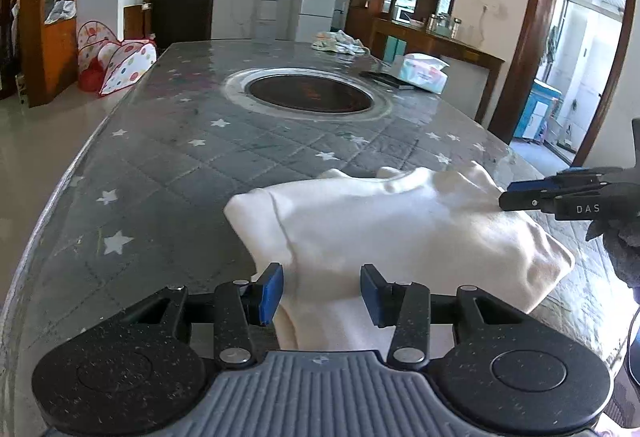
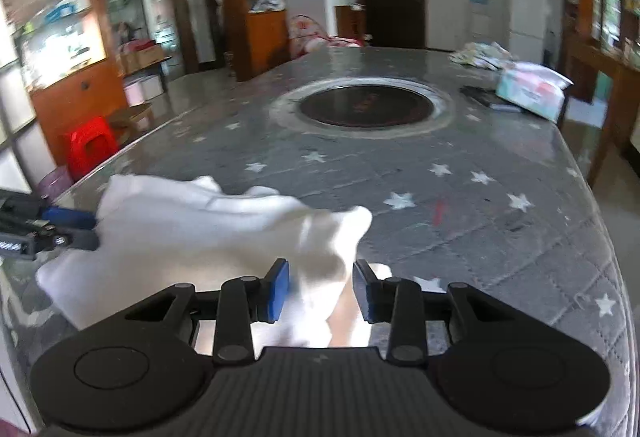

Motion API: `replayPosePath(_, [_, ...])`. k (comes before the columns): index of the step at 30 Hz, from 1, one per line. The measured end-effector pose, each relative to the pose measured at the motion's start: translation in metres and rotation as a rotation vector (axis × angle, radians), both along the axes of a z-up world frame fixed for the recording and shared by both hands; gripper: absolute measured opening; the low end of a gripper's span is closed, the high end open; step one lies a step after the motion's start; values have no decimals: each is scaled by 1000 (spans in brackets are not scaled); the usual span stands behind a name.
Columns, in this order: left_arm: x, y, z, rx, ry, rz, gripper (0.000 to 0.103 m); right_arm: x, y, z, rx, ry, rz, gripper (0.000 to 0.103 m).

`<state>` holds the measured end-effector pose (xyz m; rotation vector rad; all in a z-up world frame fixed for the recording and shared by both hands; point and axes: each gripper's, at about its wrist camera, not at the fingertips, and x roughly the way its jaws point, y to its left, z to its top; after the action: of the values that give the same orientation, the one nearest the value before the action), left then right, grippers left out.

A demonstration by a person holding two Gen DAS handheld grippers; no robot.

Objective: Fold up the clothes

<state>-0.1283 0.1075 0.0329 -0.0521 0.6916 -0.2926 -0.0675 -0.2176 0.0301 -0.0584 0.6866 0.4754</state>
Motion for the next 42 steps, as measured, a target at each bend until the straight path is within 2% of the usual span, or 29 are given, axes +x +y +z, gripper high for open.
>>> replayPosePath(5, [0,-2,-1,2,3,-1,48,12,-6,-4,40,18,-48,33])
replayPosePath(10, [0,-3,0,2,-1,-1,48,18,-5,-8,67,30,-66,24])
replayPosePath(12, [0,-3,-1,2,-1,0,48,20,-5,-10,77,36,-73,18])
replayPosePath(14, [0,-3,-1,1,0,1,48,22,-4,-11,88,41,-80,5])
replayPosePath(15, [0,-3,-1,1,0,1,48,23,-4,-12,93,44,-83,4])
replayPosePath(25, [5,-3,-5,22,9,-26,49,11,-15,-13,79,47,-145,5])
replayPosePath(28, [2,-3,-4,26,2,-24,49,6,-20,-13,79,40,-163,8])
replayPosePath(31, [-1,-2,0,24,-4,-22,50,-4,-23,-2,76,-5,-166,13])
replayPosePath(36, [-5,-6,1,21,-10,-37,50,-38,-12,14,31,-66,-41,13])
replayPosePath(42, [-8,-12,-7,54,9,-54,50,-62,0,5,3,-36,55,13])
